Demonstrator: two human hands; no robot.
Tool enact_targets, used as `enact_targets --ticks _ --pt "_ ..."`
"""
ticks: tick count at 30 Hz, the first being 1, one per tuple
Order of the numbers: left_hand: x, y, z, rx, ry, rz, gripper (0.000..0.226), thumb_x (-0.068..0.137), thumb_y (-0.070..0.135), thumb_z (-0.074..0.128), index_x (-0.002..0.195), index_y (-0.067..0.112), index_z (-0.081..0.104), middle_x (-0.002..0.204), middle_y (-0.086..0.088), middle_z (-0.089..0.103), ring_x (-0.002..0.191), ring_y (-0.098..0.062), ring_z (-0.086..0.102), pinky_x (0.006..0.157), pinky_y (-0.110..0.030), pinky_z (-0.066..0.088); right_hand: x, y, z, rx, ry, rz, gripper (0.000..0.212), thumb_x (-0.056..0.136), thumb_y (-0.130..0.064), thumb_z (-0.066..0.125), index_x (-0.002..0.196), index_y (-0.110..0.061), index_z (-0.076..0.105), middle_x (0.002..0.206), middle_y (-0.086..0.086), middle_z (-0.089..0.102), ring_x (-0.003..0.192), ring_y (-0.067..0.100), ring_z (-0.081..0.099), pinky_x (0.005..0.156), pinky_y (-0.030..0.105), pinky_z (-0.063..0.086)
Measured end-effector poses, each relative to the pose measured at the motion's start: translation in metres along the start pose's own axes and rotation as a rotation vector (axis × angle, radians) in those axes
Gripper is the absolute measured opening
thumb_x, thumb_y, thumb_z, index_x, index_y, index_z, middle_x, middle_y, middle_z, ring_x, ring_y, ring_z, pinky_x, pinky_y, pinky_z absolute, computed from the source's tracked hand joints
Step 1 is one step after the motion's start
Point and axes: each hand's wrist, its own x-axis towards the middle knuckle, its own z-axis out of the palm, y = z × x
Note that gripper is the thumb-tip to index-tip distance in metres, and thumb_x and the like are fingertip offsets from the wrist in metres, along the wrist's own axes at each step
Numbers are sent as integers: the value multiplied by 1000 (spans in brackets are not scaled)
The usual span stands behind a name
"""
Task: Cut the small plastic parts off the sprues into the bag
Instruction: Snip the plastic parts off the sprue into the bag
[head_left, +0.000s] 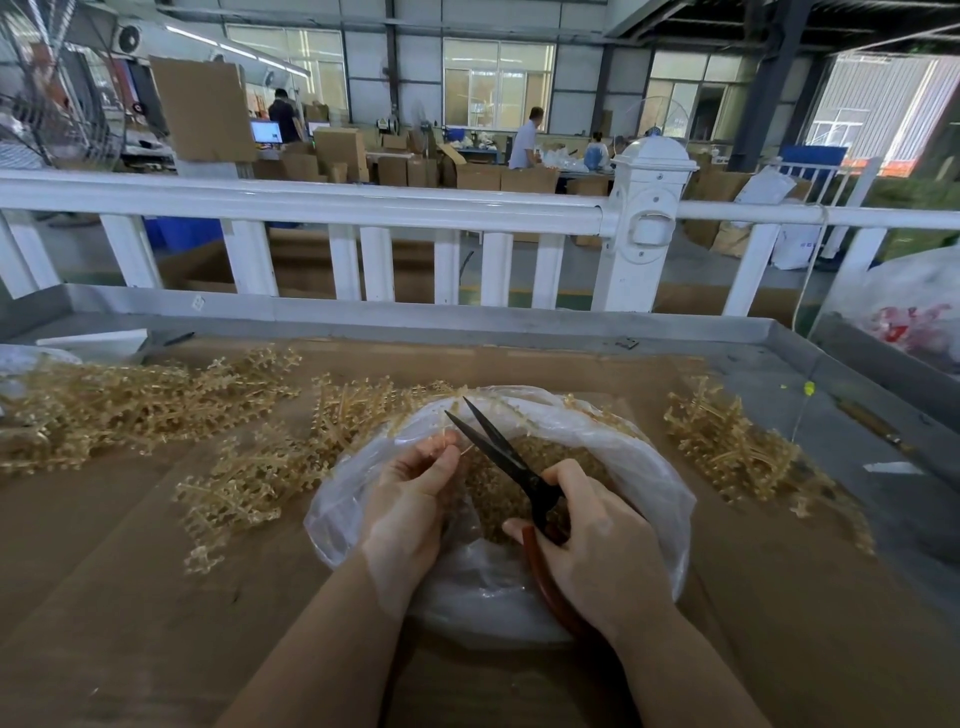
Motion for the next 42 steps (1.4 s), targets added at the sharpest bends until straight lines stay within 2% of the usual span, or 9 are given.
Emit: enact_targets --ticks 3,11,15,17,23,28,33,37,42 --pt "2 -1 0 -58 -16 12 12 90 -7 51 92 0 61 92 -12 68 77 -14 70 75 -22 58 -1 0 0 6 -21 -14 40 76 -58 63 95 -22 57 81 -11 63 73 6 60 60 18 49" --pt "3 -1 -5 -40 -77 31 33 83 -18 50 103 5 62 87 -10 71 73 -12 71 65 -21 58 -1 2 0 -10 -41 9 43 77 -62 58 96 -24 54 81 -11 62 72 7 59 59 18 47" --pt "3 -2 -4 -47 -86 88 28 87 -16 48 85 10 57 73 -10 67 60 -13 67 57 -21 56 -1 2 0 3 -18 15 43 76 -60 62 97 -22 55 81 -10 62 71 8 59 58 19 47" --pt "3 -2 -5 -48 -61 86 25 88 -14 48 82 6 62 72 -10 68 59 -13 67 58 -20 56 -1 2 0 19 -10 13 43 76 -60 62 96 -22 56 80 -9 63 70 8 59 57 21 49" --pt "6 -2 -7 -33 -62 86 36 84 -20 48 102 6 66 73 -2 72 67 -8 69 62 -18 56 -1 1 -1 31 14 -3 39 74 -57 67 91 -24 55 77 -13 61 67 3 57 55 17 46" --pt "5 -2 -7 -57 -95 110 37 81 -21 47 100 5 66 76 -2 73 72 -9 71 64 -19 57 -2 0 -2 8 -2 -34 40 73 -56 68 93 -24 56 79 -13 62 71 5 59 57 15 46" --pt "4 -1 -7 -118 -100 95 37 81 -16 47 100 10 67 83 -6 74 76 -13 72 67 -23 59 -3 -1 -4 -8 -79 -43 42 76 -61 59 100 -26 55 87 -13 62 81 7 59 65 16 45" --pt "5 -2 -7 -145 -85 68 40 88 -16 41 100 13 66 79 -3 73 70 -9 70 65 -20 58 -3 0 -4 -33 -124 -42 45 78 -64 50 104 -28 54 94 -14 61 87 7 57 70 15 42" --pt "4 -2 -4 -151 -83 33 41 89 -18 38 99 11 65 82 -4 74 74 -9 71 62 -18 57 -2 -1 -4 -35 -133 -36 44 78 -64 52 103 -28 53 92 -13 60 86 6 57 70 16 44"
